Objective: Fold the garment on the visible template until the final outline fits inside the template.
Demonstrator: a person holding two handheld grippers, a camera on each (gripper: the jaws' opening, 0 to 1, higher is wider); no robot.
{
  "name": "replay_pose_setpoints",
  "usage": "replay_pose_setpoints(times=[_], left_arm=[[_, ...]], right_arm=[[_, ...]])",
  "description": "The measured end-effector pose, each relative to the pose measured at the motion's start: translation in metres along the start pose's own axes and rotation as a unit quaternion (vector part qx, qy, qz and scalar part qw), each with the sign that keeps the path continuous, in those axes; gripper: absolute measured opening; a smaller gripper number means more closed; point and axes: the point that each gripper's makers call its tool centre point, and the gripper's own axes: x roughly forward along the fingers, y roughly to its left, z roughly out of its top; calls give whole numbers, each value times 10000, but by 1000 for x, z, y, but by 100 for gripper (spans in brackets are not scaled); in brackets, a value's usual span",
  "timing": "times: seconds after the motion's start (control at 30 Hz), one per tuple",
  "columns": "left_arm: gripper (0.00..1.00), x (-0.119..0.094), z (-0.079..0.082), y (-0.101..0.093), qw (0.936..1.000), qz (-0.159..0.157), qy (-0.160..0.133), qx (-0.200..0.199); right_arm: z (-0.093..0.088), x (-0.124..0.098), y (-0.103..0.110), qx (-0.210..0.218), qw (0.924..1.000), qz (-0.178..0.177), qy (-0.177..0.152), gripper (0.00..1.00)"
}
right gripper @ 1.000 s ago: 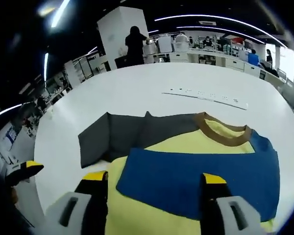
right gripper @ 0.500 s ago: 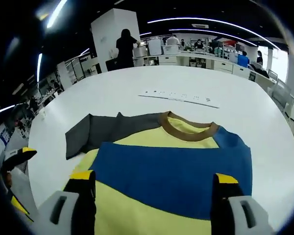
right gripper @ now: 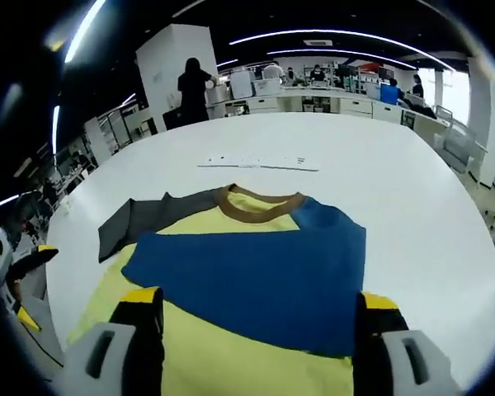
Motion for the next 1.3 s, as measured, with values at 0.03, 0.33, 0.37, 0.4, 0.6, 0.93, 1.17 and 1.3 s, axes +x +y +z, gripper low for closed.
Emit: replay_pose_setpoints(times=[0.03,0.33,0.37,0.4,0.6,0.93,1.17,1.3], left_arm=[[99,0,0,0,10000,1,-6,4],[98,-3,1,0,10000,56,4,-23],[98,-3,2,0,10000,60,-10,-42],[98,-3,2,0,10000,66,-13,-49],[97,-4,0,1,9999,114,40,-46],[95,-7,-3,-1,9998,164,68,-45],[94,-10,-3,-1,9998,206,51,-36],[94,-12,-2,0,9997,237,40,-19]], right_arm=[[-1,-2,-4,-33,10000,-20,0,95],[-17,-14,-25,-116,9998,145,-3,77],[-20,-14,-27,-16,9999,146,37,73],[-22,-15,-29,-4,9999,144,46,69],[-38,-15,-40,-12,9997,24,239,55],[-45,-22,-59,-242,9989,-365,187,19],[-50,-21,-62,-364,9980,-507,94,11],[-58,-20,-66,-326,9975,-601,176,7]])
